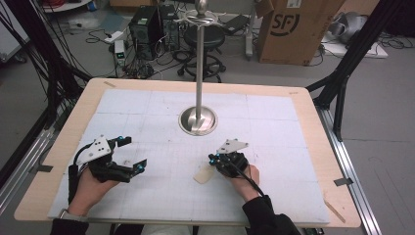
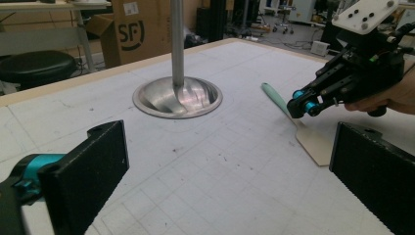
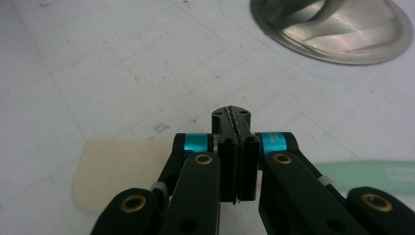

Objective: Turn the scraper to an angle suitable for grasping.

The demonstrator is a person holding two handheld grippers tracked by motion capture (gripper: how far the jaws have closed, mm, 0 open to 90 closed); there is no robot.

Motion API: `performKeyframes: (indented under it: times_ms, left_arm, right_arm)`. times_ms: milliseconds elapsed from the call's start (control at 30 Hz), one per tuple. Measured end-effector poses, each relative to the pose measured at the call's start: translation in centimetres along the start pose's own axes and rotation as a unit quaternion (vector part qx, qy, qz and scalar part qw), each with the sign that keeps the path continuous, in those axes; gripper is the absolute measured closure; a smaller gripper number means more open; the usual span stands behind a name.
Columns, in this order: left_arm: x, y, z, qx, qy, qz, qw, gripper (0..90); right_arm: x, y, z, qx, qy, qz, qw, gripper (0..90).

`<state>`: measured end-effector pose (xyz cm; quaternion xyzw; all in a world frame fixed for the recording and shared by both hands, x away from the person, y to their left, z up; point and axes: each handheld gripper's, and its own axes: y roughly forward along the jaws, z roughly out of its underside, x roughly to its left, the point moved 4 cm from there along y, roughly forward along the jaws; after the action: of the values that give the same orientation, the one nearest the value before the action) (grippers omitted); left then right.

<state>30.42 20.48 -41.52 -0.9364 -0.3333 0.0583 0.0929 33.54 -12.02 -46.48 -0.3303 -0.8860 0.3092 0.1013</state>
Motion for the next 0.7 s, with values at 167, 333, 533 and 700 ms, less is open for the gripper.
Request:
performKeyframes:
  times_ms: [167, 333, 533, 700]
  left_arm:
    - [0.1, -0.2, 0.1, 0.001, -0.002, -0.004, 1.0, 1.7]
    - [0.1, -0.2, 0.2, 0.005, -0.002, -0.005, 1.0, 1.7]
    - [0.1, -0.3, 0.3, 0.004, -0.003, -0.005, 1.0, 1.6]
    - [0.1, -0.3, 0.2, -0.001, -0.005, -0.003, 1.0, 1.7]
  right_arm:
    - [0.8, 1.3, -0.3, 0.015, -0.004, -0.018, 0.9997, 90.0]
    - [1.5, 2.3, -0.7, 0.023, -0.01, -0.029, 0.9993, 90.0]
    - [1.9, 2.5, -0.9, 0.034, -0.019, -0.032, 0.9987, 90.0]
    - [2.1, 2.1, -0.7, 0.045, -0.026, -0.04, 0.9979, 90.0]
